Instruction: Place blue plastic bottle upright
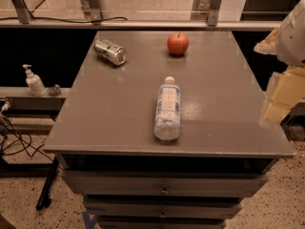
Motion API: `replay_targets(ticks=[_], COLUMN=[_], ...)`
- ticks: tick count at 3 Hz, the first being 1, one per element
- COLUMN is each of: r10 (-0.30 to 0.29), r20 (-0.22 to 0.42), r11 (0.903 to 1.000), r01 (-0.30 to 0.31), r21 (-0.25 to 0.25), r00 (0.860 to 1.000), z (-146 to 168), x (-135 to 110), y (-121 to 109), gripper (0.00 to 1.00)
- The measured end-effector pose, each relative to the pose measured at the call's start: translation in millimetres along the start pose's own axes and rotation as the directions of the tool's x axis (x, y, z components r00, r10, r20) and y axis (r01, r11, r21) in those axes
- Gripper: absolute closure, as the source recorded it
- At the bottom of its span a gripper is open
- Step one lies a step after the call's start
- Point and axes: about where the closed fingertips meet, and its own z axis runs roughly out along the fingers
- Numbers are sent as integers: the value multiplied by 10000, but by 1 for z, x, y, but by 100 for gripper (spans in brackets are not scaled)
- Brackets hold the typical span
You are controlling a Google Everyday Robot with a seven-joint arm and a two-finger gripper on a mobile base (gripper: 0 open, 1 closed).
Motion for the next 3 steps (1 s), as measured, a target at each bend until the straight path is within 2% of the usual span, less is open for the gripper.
replay_targets(ticks=[1, 2, 3], r10=[-1131, -3081, -5145], r20=[619, 1251, 1574], r11=[9932, 9489, 8539], r01=[1145, 3141, 5205], r21=[-195, -311, 35], r00=[9917, 9431, 8430], z=[24, 56, 81], x=[-22, -50, -81], y=[-5, -9, -14], gripper=[0, 0, 0])
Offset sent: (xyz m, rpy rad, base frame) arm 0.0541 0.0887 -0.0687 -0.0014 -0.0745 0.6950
